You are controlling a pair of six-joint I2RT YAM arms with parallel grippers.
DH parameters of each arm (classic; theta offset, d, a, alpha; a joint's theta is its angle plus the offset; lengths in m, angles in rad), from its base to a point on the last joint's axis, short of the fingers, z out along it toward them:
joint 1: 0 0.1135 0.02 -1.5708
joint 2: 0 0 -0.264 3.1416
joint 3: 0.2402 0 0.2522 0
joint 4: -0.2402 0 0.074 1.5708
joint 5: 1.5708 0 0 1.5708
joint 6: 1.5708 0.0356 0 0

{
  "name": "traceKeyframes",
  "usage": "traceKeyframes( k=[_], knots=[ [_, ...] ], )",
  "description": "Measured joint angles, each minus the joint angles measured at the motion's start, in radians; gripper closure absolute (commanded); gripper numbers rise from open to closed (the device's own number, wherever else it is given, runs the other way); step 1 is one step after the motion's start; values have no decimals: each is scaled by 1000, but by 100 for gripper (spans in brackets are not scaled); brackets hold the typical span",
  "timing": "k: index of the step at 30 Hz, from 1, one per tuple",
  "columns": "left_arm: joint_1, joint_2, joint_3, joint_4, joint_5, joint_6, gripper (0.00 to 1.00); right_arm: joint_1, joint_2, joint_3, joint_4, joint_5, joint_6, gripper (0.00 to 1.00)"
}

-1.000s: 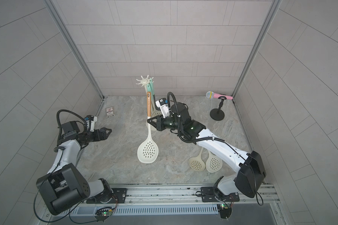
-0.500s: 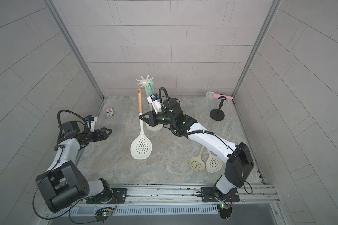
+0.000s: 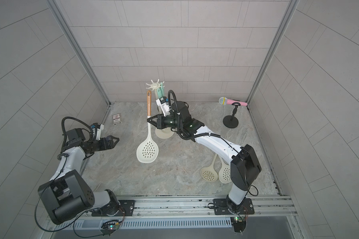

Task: Hang the skimmer on the kitchen utensil rack
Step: Hang the skimmer on the rack.

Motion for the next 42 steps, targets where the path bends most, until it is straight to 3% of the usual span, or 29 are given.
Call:
traceKeyframes(
  k=[42],
  knots=[
    [0, 16, 0, -15, 6, 19, 1, -38, -25, -90, 112, -2, 48, 100]
  ],
)
